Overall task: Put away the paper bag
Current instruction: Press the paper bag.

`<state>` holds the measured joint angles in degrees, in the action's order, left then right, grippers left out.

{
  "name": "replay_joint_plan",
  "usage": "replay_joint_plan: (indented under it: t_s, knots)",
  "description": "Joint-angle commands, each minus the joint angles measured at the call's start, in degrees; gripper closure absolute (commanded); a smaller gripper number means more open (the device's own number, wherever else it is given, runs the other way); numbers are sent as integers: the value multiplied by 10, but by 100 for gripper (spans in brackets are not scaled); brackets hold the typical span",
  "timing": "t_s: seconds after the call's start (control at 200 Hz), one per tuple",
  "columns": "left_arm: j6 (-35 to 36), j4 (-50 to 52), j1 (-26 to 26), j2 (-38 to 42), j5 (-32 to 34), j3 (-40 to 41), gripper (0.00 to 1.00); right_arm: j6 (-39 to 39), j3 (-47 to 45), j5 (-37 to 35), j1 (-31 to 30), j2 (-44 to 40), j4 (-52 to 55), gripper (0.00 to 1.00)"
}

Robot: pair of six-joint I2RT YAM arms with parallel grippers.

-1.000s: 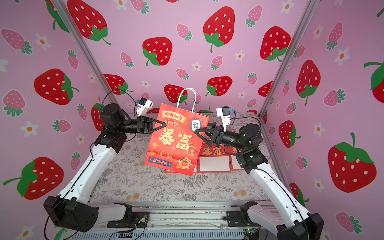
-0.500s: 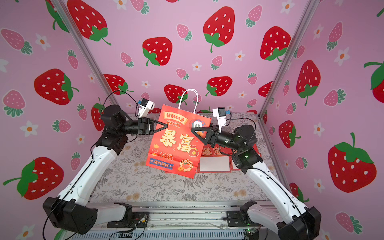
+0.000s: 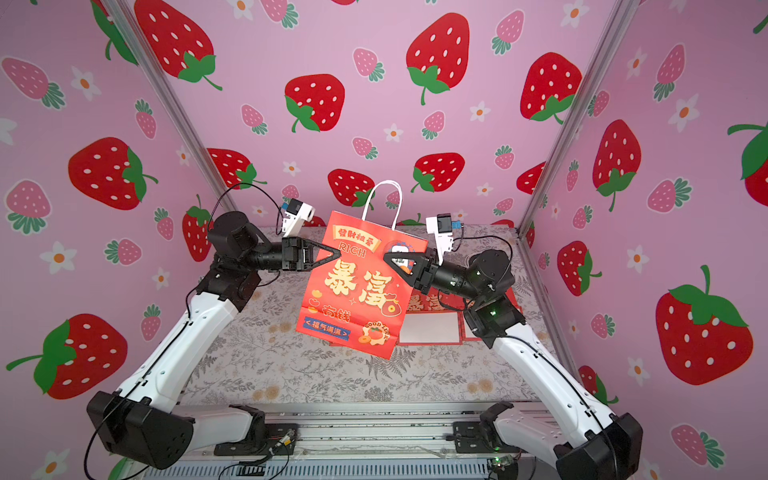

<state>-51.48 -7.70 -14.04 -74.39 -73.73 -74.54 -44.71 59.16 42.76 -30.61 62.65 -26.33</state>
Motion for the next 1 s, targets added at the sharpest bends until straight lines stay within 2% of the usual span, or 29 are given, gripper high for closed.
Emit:
replay_joint_plan:
  t_s: [0.0, 0.105, 0.16, 0.245, 0.345, 0.42, 0.49, 0.6, 0.725, 0.825, 0.991]
  knots:
    - [-1, -25, -15, 5, 12, 3, 100, 12, 6, 0, -8, -6, 7, 87]
    - [14, -15, -15, 19, 24, 16, 100, 40, 13, -2, -8, -15, 57, 98]
    - [48, 21, -15, 31, 44, 22, 96, 67, 23, 0, -7, -21, 105, 100]
    - [81, 33, -18, 54, 86, 52, 77, 98, 39, 10, -1, -24, 164, 100]
    - [91, 1, -22, 83, 145, 101, 47, 102, 46, 33, 14, -21, 191, 100]
    - [131, 15, -30, 108, 209, 118, 32, 103, 53, 52, 29, -17, 214, 100]
    - [161, 15, -36, 127, 262, 127, 23, 105, 61, 74, 51, -13, 236, 100]
    - [171, -39, -47, 146, 325, 157, 17, 97, 78, 125, 91, 4, 266, 100]
    - [156, -123, -56, 158, 344, 206, 14, 112, 108, 194, 121, 29, 314, 100]
    - [153, -136, -58, 168, 322, 236, 9, 116, 124, 259, 145, 53, 324, 100]
    - [194, -60, -60, 192, 263, 247, 3, 108, 155, 346, 182, 99, 323, 100]
